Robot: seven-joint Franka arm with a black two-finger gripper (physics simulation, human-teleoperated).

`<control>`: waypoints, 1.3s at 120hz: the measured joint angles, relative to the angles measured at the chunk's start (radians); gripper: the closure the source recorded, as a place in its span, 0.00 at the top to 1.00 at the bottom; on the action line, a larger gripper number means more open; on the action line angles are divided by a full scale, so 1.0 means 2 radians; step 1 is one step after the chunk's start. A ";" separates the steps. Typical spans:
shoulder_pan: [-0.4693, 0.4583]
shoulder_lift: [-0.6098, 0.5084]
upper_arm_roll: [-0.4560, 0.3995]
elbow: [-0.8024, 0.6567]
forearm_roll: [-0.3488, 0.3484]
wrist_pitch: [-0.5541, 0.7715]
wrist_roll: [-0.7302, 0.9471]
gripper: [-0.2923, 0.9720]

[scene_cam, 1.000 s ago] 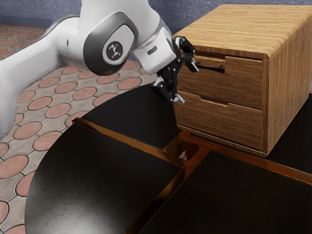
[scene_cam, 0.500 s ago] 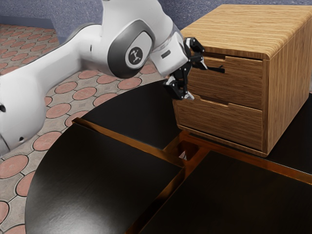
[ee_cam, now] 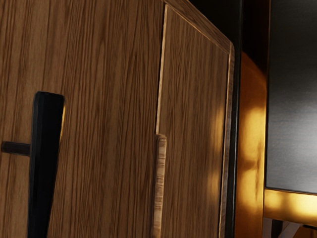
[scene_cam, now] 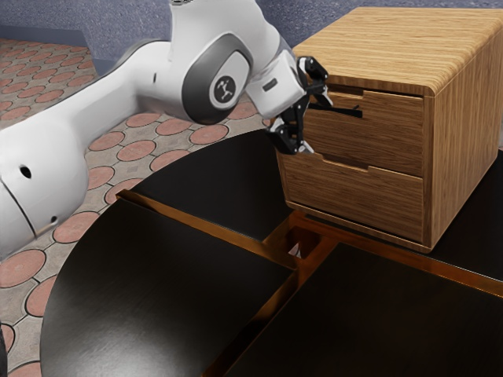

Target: Pull the drawer handle with one arm to open the drawer

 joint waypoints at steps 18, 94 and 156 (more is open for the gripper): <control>0.002 0.012 0.000 0.017 0.000 0.002 -0.001 0.77; 0.004 0.042 -0.001 0.031 0.000 0.029 -0.013 0.78; 0.003 0.047 -0.002 0.036 -0.002 0.032 -0.023 0.89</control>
